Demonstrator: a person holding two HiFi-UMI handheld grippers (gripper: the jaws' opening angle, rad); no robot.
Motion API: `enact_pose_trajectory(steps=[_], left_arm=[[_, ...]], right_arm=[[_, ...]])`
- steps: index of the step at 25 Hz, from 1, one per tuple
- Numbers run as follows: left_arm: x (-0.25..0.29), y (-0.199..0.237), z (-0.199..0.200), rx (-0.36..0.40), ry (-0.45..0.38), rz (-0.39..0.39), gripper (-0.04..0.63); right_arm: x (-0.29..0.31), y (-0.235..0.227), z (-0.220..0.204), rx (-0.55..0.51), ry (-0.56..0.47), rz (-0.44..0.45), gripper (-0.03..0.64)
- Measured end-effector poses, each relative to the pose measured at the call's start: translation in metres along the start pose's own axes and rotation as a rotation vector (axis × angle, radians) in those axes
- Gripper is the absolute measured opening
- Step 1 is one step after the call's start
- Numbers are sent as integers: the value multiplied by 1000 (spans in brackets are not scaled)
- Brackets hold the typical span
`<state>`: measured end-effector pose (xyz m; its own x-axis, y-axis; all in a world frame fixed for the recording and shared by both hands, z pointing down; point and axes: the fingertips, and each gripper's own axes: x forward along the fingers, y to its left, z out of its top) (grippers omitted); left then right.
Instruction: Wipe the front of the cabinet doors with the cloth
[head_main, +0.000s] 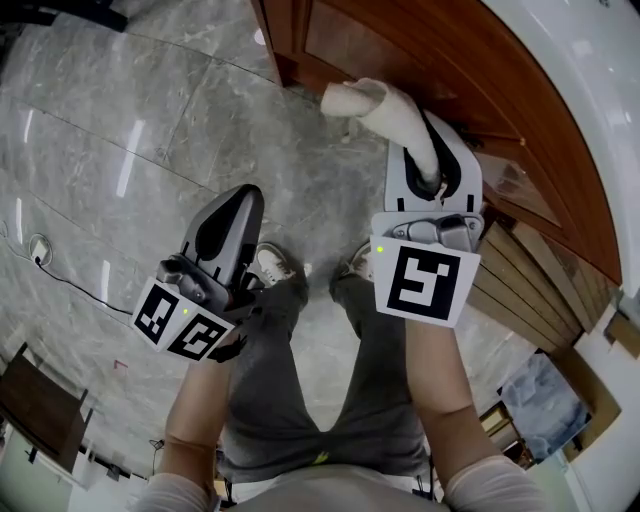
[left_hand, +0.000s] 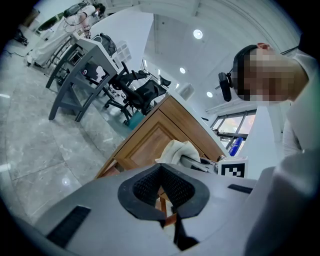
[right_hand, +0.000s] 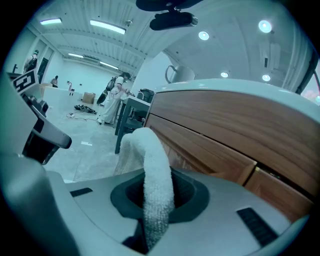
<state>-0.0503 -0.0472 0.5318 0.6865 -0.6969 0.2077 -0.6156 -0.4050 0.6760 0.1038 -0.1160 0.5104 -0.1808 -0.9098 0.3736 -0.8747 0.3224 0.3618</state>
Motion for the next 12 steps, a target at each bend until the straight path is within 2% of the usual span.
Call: enact_pose_trajectory(steps=[6, 12], left_arm=[[-7, 17, 6, 6, -18, 20, 15], [-14, 52, 6, 13, -55, 49, 15]], right_arm=[[34, 30, 10, 24, -20, 38, 71], [79, 67, 9, 11, -51, 77, 72]])
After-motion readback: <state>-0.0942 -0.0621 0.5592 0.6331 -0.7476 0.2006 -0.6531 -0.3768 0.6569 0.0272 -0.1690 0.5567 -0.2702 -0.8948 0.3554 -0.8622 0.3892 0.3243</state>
